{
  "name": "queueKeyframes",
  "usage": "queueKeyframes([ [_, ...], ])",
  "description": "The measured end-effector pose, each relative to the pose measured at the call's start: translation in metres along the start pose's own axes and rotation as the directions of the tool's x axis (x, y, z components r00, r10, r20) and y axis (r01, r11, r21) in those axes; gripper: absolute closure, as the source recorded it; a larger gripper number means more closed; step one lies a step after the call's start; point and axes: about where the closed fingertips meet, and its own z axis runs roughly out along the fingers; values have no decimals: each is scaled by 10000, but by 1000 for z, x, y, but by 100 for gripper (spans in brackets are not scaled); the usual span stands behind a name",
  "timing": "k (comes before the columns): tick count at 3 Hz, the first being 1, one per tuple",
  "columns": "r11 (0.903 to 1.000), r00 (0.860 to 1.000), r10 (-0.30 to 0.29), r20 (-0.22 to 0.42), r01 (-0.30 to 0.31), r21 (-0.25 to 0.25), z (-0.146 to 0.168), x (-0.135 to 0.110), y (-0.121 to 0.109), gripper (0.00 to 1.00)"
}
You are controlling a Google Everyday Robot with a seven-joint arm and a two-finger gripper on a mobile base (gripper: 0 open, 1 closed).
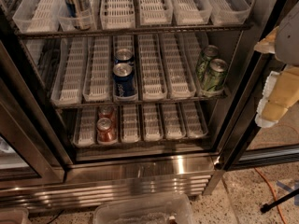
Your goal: Pick green can from middle shelf of fridge
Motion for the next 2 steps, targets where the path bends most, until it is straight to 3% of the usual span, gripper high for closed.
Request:
queueKeyframes([
  [2, 9998, 9997, 75, 221, -80, 188, 9, -6, 1, 0],
])
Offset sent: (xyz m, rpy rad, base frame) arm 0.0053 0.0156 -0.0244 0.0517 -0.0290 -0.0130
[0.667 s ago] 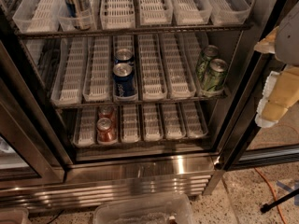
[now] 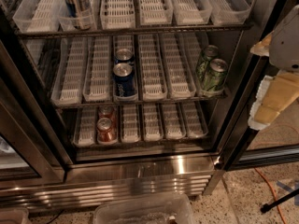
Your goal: Pick green can from middle shelf of fridge
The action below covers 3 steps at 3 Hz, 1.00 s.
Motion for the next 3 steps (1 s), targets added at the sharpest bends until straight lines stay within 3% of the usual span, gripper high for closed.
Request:
queueKeyframes([
  [1, 9997, 9975, 150, 686, -162, 164, 13, -11, 9, 0],
  [2, 9985, 9824, 307, 1840, -387, 399, 30, -25, 23, 0],
  [3, 9946, 9426, 729, 3259, -929, 461, 56, -36, 38, 0],
])
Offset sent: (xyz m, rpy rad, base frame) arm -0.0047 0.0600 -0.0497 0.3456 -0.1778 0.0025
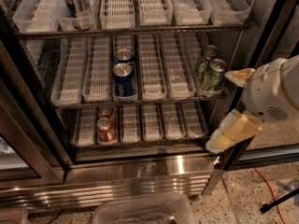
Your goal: Pick green can from middle shelf of fridge
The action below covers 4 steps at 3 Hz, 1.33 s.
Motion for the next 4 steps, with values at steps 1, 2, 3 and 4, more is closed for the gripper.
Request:
queueKeyframes([
  [1, 9959, 9912, 716, 1113, -772, 473, 21, 9, 26, 0],
  [2, 9819, 9746, 1248, 1861, -1482, 1176, 21, 10, 19, 0],
  [3, 9813, 9737, 1251, 1907, -1497, 1210, 20, 8, 18, 0],
  [4, 9795, 9690, 1332, 2078, -1608, 1217, 20, 5, 18, 0],
])
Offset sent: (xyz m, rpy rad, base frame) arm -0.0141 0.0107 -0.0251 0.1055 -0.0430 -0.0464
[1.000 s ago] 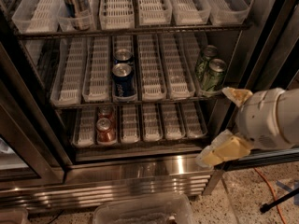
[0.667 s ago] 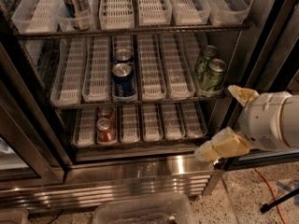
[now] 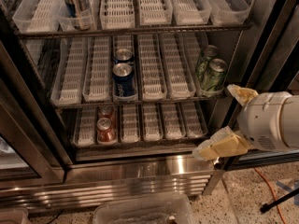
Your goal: Pick green can from middle shelf of fridge
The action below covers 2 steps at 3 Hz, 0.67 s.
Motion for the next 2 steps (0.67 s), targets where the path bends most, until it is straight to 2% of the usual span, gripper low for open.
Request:
queueKeyframes([
  [1, 9983, 9965, 577, 607, -578, -7, 8, -3, 4, 0],
  [2, 9929, 9814, 1134, 1549, -1177, 184, 22, -3, 10, 0],
])
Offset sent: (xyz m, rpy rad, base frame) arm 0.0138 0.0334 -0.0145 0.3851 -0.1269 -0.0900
